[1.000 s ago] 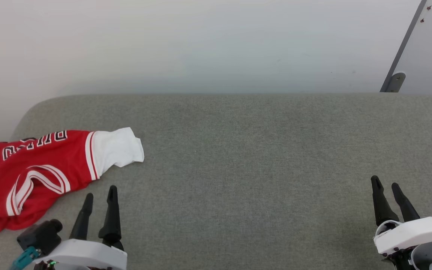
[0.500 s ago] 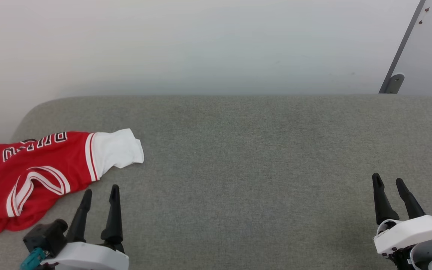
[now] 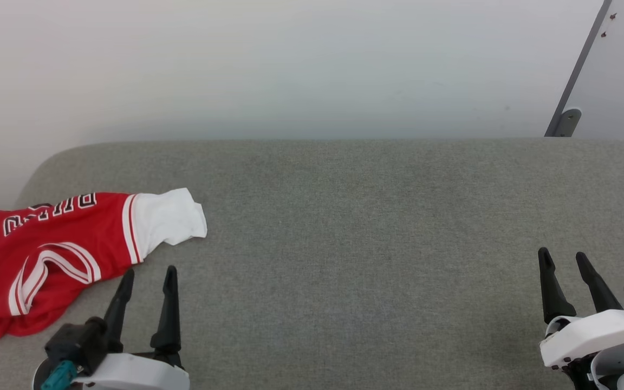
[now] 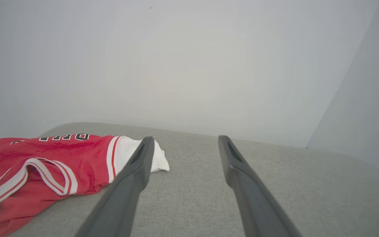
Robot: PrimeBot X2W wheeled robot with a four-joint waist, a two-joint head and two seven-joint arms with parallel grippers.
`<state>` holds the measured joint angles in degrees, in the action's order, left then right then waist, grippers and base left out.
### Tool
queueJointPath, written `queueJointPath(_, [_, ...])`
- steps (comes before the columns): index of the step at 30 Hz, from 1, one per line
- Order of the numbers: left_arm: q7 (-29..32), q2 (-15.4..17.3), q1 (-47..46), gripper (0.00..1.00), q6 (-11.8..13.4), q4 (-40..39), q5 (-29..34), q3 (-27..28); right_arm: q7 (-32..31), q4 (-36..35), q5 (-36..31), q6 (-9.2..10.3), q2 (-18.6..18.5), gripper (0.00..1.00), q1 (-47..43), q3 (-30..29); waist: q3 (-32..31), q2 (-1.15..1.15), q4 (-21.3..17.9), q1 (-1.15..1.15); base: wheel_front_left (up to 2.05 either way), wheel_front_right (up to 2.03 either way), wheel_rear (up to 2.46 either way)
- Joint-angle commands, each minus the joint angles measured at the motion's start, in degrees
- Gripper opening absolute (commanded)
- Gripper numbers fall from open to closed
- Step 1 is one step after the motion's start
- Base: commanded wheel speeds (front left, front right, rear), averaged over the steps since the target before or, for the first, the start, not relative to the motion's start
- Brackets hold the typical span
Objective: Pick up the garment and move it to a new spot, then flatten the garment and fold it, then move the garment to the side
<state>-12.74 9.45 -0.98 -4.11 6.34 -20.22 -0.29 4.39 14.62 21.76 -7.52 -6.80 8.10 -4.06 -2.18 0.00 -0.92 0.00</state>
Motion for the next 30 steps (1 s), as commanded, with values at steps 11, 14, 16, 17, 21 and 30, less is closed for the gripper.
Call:
queueJointPath(11, [-1.5,-0.1,0.6,1.00,-0.9,-0.8,5.8,0.1,1.0,-0.8,-5.2,0.06,-0.5,1.00,0.9,-0.1,-0.3,0.00,-0.1,0.00,0.00,0.00,0.00])
queueJointPath(14, [-1.9,-0.1,0.7,1.00,-1.1,-0.9,6.9,0.0,1.2,-0.8,-6.4,0.06,-0.5,1.00,1.0,-0.1,-0.4,0.00,-0.1,0.00,0.00,0.00,0.00])
queueJointPath(16, [-2.1,-0.1,0.8,1.00,-1.2,-0.9,7.7,-0.1,1.4,-0.9,-7.1,0.06,-0.6,1.00,1.0,-0.1,-0.4,0.00,-0.1,0.00,0.00,0.00,0.00])
queueJointPath(17, [-2.1,-0.1,0.9,1.00,-1.3,-0.9,8.1,-0.1,1.4,-0.9,-7.4,0.06,-0.6,1.00,0.9,-0.1,-0.4,0.00,-0.2,0.00,0.00,0.00,0.00])
queueJointPath(21, [-2.6,0.1,0.9,1.00,-1.5,-0.9,9.6,-0.3,1.8,-1.0,-8.6,0.07,-0.6,1.00,0.9,-0.1,-0.5,0.00,-0.2,0.00,0.00,0.00,0.00])
queueJointPath(30, [-2.4,-0.3,1.0,1.00,-1.8,-0.4,9.3,-0.1,1.6,-1.1,-7.8,0.07,-0.5,1.00,0.6,-0.2,-0.6,0.00,-0.1,0.00,0.00,0.00,0.00])
